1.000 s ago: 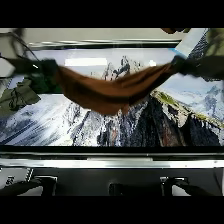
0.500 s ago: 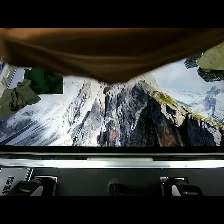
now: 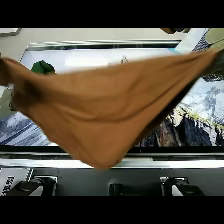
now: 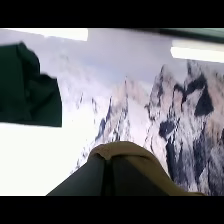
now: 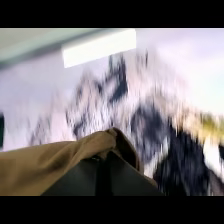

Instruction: Fold the clothes and pants, and hang the long-sleeved shirts on hangers.

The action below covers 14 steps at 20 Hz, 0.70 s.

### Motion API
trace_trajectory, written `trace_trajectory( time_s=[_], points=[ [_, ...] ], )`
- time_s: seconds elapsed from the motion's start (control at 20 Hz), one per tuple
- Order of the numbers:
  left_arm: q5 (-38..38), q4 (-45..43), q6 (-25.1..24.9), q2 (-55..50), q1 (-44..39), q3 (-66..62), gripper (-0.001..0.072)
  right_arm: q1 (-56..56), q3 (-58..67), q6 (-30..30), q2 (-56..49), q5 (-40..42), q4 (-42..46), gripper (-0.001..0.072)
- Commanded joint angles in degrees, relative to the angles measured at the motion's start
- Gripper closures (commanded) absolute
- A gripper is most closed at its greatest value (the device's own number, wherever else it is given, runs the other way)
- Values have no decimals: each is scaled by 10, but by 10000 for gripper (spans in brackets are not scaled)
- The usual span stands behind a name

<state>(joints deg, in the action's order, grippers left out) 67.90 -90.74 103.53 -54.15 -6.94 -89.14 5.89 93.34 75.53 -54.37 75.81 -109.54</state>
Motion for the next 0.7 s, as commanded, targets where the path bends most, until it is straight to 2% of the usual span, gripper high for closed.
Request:
trace_trajectory(
  time_s=[0.0, 0.1, 0.3, 0.55, 0.6, 0.65],
  points=[
    [15, 34, 0, -103, -1, 93, 689, -1, 0, -13, -160, 139, -42, 679],
    [3, 54, 0, -186, -1, 134, 689, -1, 0, 12, -264, 105, -42, 679],
    [-26, 75, 0, -353, 0, 144, 689, -1, 0, 11, -425, -31, -58, 680],
    [-65, 97, 0, -418, 1, 144, 686, -2, 0, 3, -492, -117, -98, 680],
    [-60, 99, 0, -414, 3, 143, 614, -1, 0, 3, -492, -120, -98, 680],
    [-46, 100, 0, -409, 7, 137, 390, -1, 0, 3, -491, -118, -98, 680]
  ],
)
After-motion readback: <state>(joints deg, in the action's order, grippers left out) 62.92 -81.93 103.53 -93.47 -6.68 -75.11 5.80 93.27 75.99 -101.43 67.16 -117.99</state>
